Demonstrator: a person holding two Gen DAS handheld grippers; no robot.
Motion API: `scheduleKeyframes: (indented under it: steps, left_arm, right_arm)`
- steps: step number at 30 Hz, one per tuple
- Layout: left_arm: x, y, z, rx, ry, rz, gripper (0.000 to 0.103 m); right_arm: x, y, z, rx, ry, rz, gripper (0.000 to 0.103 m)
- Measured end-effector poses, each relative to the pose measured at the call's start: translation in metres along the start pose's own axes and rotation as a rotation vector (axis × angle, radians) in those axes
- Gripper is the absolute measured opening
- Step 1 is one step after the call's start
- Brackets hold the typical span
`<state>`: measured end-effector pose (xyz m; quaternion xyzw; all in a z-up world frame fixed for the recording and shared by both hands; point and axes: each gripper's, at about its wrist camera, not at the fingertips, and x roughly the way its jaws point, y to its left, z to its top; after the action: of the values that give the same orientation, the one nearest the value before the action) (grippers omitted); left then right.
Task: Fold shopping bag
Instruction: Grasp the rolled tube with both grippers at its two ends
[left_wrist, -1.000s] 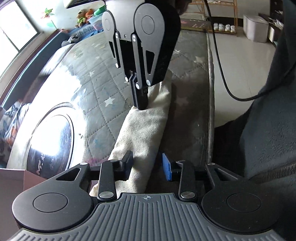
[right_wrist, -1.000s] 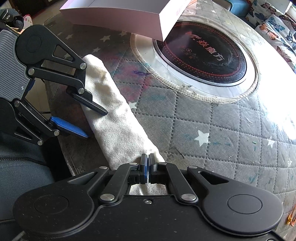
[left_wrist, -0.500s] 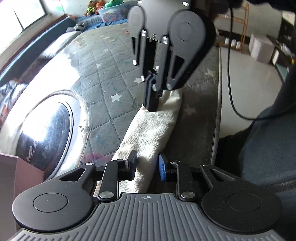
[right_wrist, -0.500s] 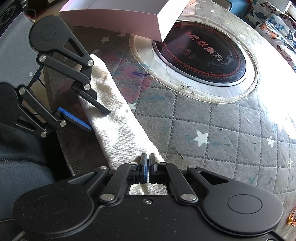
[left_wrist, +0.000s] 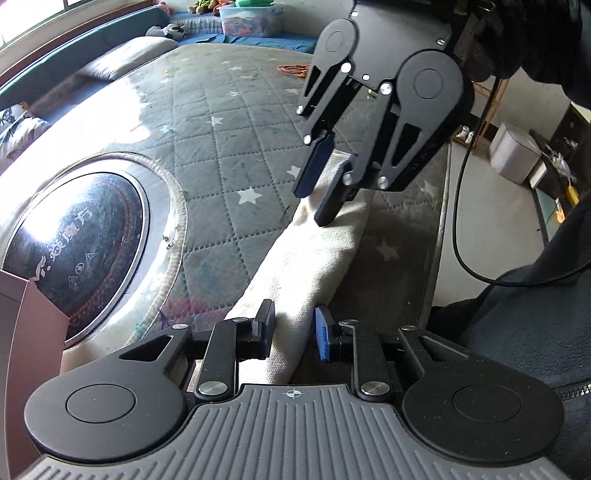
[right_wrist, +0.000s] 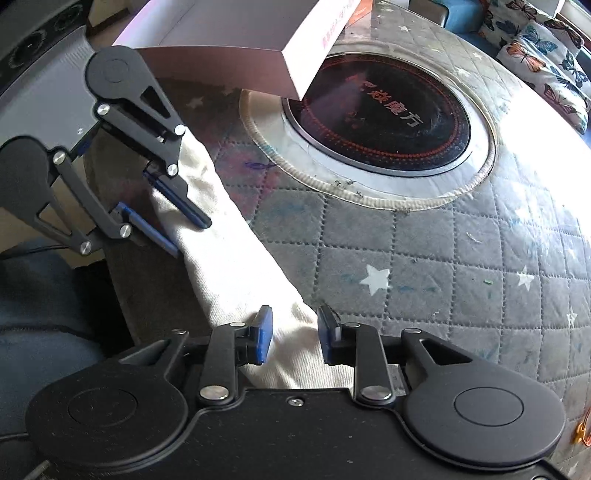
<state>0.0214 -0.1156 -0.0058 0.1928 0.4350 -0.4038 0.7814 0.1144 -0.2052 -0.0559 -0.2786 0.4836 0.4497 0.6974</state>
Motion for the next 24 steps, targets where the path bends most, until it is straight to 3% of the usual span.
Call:
scheduleKeyframes:
  steps: [3,6,10,17,21,24]
  left_arm:
    - [-0.002,0.003,0.000,-0.010,-0.002,-0.005,0.024]
    - [-0.001,0.004,0.000,-0.012,-0.002,-0.009,0.024]
    - [-0.001,0.006,0.000,-0.020,-0.004,-0.016,0.024]
    - [-0.001,0.009,-0.001,-0.027,-0.009,-0.023,0.024]
    - [-0.003,0.012,-0.001,-0.041,-0.023,-0.024,0.024]
    - [-0.005,0.012,-0.002,-0.035,-0.037,-0.018,0.024]
  right_arm:
    - [-0.007,-0.001,-0.002,0.002,-0.020,0.028,0.032]
    - [-0.014,0.002,-0.004,-0.025,-0.034,0.068,0.043]
    - [-0.010,0.016,-0.007,-0.133,-0.023,0.040,0.048]
    - [0.006,0.045,-0.016,-0.371,-0.009,-0.080,0.050]
    - [0.013,0.048,-0.021,-0.430,-0.007,-0.125,0.049]
    - [0.017,0.048,-0.021,-0.431,-0.002,-0.144,0.043]
